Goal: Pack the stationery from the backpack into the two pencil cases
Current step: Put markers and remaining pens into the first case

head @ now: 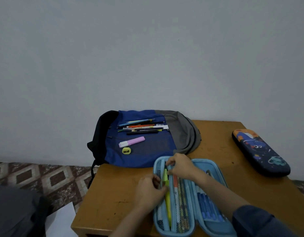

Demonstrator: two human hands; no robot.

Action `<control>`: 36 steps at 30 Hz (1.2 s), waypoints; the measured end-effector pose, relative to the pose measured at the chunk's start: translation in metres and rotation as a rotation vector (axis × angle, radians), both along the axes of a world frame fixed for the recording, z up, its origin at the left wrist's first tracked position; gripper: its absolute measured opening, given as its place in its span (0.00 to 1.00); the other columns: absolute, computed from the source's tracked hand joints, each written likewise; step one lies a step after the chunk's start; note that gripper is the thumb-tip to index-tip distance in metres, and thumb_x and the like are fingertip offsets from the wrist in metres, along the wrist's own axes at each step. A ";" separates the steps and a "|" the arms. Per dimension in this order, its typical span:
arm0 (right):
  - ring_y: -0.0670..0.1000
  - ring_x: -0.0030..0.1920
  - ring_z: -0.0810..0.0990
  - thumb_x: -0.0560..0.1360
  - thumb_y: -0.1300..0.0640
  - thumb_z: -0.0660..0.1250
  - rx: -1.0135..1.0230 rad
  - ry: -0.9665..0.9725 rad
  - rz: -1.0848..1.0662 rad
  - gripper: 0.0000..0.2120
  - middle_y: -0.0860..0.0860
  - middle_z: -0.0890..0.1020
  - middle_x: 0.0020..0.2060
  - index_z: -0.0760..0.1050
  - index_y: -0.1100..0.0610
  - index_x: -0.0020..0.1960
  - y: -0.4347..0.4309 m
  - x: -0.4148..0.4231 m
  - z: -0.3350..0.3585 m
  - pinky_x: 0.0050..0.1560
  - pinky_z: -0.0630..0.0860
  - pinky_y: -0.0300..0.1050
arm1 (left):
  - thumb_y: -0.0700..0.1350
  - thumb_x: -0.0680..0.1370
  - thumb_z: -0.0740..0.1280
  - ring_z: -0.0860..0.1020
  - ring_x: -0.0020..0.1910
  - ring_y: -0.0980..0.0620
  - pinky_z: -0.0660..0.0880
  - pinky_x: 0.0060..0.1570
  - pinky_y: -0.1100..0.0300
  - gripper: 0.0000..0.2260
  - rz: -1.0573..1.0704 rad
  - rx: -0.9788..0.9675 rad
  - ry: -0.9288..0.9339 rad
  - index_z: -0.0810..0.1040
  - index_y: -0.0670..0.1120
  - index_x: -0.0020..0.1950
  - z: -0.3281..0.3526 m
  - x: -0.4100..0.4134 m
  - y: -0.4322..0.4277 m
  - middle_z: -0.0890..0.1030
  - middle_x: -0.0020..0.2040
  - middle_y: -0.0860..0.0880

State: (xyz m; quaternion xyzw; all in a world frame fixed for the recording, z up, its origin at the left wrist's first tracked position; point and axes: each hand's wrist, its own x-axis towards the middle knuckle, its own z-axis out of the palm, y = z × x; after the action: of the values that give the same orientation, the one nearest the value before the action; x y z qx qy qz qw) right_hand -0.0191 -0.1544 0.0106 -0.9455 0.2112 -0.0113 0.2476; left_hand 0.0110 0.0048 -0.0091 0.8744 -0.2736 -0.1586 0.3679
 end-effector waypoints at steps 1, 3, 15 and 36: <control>0.50 0.53 0.78 0.70 0.55 0.74 -0.001 -0.004 -0.004 0.18 0.53 0.80 0.54 0.78 0.58 0.58 0.000 -0.001 -0.001 0.50 0.74 0.42 | 0.55 0.70 0.70 0.72 0.49 0.56 0.71 0.47 0.63 0.13 -0.006 0.064 -0.054 0.71 0.53 0.49 -0.001 -0.002 -0.001 0.74 0.47 0.55; 0.51 0.57 0.76 0.69 0.54 0.74 -0.008 -0.010 -0.009 0.20 0.52 0.78 0.58 0.77 0.57 0.59 0.002 -0.004 -0.002 0.54 0.73 0.42 | 0.60 0.70 0.69 0.67 0.59 0.54 0.67 0.59 0.58 0.22 0.014 0.147 -0.118 0.68 0.54 0.58 -0.003 -0.005 -0.004 0.70 0.56 0.55; 0.50 0.60 0.72 0.67 0.51 0.75 0.059 0.049 0.031 0.22 0.50 0.70 0.59 0.76 0.54 0.58 0.004 -0.013 -0.001 0.55 0.71 0.42 | 0.61 0.71 0.67 0.53 0.73 0.49 0.54 0.71 0.47 0.35 0.113 0.198 -0.063 0.54 0.54 0.71 -0.011 -0.018 -0.005 0.54 0.74 0.51; 0.43 0.47 0.72 0.73 0.54 0.71 0.075 -0.111 -0.044 0.16 0.48 0.71 0.59 0.78 0.55 0.60 0.013 -0.022 -0.013 0.53 0.70 0.35 | 0.53 0.82 0.52 0.54 0.73 0.58 0.50 0.73 0.52 0.19 -0.106 0.099 -0.175 0.59 0.59 0.73 -0.023 -0.018 0.012 0.56 0.75 0.61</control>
State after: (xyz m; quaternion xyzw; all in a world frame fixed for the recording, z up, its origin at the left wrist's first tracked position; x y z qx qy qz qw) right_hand -0.0414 -0.1411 -0.0024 -0.9286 0.2184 -0.0612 0.2937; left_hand -0.0066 0.0164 -0.0318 0.8864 -0.3421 -0.1142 0.2902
